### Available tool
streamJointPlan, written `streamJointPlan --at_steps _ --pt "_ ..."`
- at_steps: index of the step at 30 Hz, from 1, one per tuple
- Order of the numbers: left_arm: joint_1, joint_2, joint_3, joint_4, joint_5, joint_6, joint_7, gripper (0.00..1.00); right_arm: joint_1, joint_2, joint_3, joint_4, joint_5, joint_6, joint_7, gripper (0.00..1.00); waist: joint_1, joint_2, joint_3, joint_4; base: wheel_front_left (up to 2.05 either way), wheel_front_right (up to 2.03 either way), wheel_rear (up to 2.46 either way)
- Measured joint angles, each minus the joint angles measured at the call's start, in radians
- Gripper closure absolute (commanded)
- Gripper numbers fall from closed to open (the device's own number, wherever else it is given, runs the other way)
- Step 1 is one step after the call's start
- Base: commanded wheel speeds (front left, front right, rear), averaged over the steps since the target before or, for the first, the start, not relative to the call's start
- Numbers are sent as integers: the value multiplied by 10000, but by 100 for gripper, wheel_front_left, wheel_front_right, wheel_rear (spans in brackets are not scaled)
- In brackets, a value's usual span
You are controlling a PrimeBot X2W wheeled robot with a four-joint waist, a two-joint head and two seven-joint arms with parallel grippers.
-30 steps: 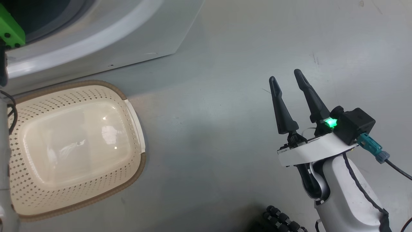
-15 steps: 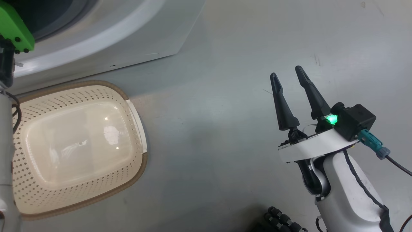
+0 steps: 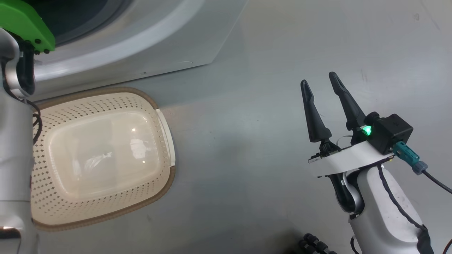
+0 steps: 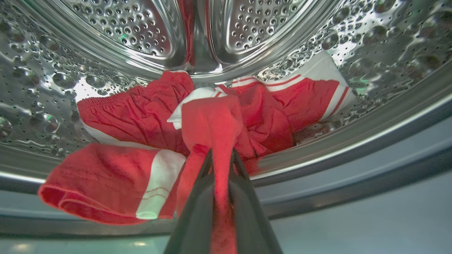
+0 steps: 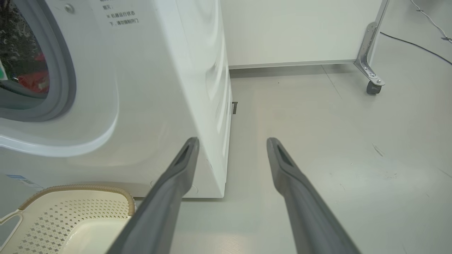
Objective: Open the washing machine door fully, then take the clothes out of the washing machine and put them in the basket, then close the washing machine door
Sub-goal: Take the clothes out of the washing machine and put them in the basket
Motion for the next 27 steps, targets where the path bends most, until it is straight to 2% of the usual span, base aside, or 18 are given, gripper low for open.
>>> streamJointPlan --at_steps 20,27 --pt "1570 -809 -115 -656 29 -161 -3018 100 315 -8 -351 472 -886 75 0 0 0 0 -1259 961 0 0 0" --pt "2120 -982 -157 -1016 98 -161 -3561 100 667 -10 -408 663 -966 115 0 0 0 0 -1860 1238 0 0 0"
